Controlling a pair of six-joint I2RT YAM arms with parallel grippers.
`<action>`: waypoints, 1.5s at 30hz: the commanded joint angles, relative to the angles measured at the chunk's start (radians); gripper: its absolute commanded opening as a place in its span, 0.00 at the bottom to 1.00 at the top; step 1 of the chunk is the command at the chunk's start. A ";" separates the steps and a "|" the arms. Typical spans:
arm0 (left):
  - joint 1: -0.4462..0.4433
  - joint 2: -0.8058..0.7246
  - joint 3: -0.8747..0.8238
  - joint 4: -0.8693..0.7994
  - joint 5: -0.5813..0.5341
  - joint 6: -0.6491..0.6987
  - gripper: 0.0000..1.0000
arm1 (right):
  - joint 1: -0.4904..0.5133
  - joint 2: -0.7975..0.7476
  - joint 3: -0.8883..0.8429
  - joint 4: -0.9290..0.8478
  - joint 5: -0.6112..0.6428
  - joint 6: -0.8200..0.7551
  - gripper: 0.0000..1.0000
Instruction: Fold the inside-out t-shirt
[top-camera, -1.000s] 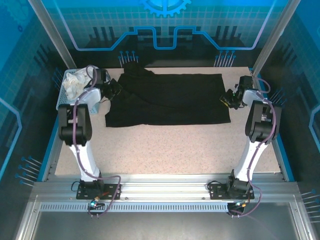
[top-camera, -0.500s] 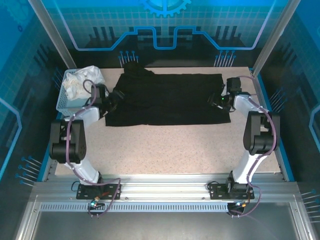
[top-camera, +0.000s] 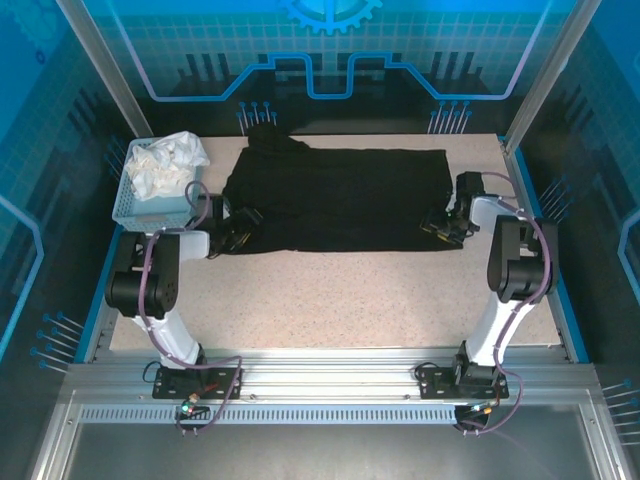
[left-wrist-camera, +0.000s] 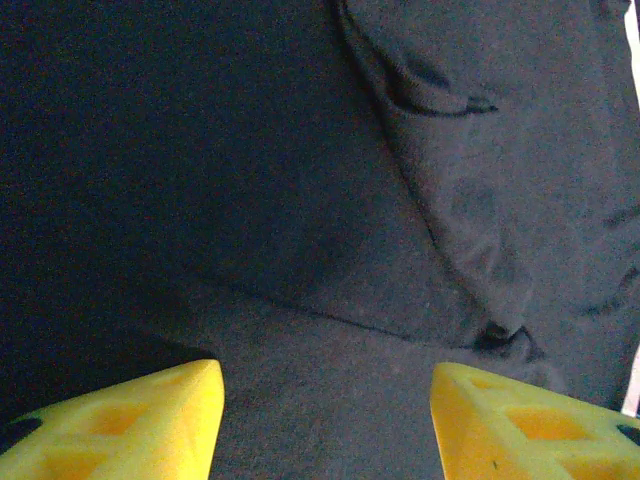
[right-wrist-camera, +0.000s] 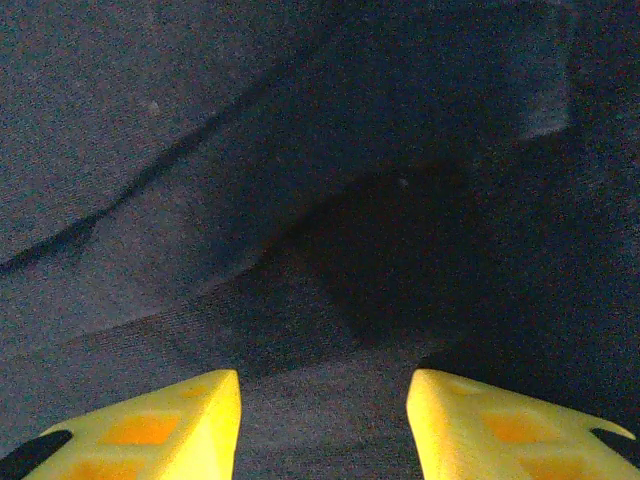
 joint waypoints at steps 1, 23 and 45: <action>0.000 -0.026 -0.121 -0.061 0.043 0.028 0.58 | -0.041 -0.066 -0.107 -0.092 -0.002 -0.001 0.50; -0.046 -0.197 -0.362 -0.070 0.063 0.049 0.59 | -0.077 -0.297 -0.290 0.051 -0.013 0.084 0.51; -0.046 -0.248 -0.334 -0.124 0.046 0.092 0.59 | -0.096 -0.219 -0.115 0.140 -0.058 0.101 0.47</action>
